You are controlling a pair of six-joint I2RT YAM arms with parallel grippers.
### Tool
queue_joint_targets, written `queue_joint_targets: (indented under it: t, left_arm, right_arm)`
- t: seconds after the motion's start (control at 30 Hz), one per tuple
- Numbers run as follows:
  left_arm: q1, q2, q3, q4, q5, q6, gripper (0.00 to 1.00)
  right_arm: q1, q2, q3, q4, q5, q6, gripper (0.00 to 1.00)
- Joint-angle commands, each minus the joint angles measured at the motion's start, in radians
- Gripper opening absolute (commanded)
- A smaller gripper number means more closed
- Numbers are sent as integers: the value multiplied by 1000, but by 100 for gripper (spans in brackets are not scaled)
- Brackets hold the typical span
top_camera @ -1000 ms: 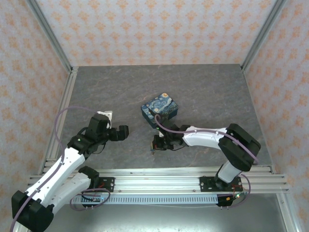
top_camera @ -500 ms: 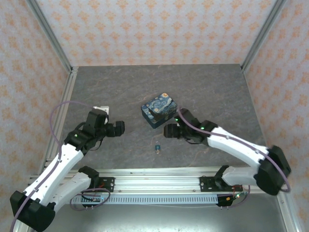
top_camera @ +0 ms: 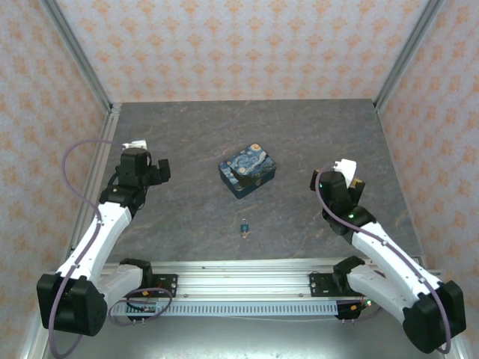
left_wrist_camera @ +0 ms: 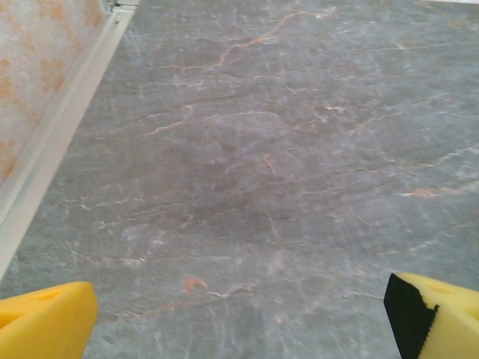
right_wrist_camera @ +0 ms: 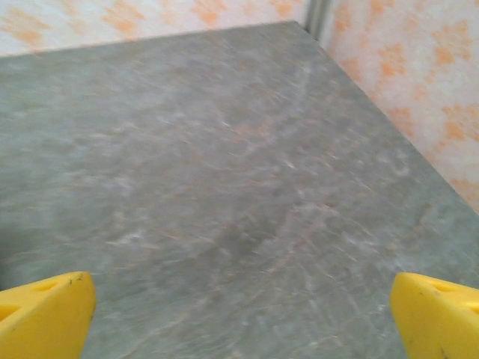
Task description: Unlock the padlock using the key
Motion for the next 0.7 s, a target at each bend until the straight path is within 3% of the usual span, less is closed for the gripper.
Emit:
queue_joint_targets:
  t: [0.0, 0.23, 0.37, 0.5, 0.6, 0.67]
  left_arm:
    - [16, 36, -91, 205, -97, 80, 100]
    - [19, 142, -328, 703, -96, 33, 100]
    - [20, 206, -396, 898, -99, 68, 100]
    - [19, 272, -387, 987, -3, 96, 100]
    - [19, 352, -390, 1073, -10, 104, 100]
    - [19, 415, -385, 1117, -18, 104, 100]
  right_arm:
    - [-83, 23, -118, 370, 69, -111, 100]
    - [-284, 183, -274, 744, -2, -21, 100]
    - [-300, 288, -288, 919, -66, -61, 100]
    - [-308, 428, -282, 1086, -96, -96, 100]
    - [-320, 555, -275, 1214, -120, -109, 100]
    - [-320, 539, -247, 1133, -201, -129, 100]
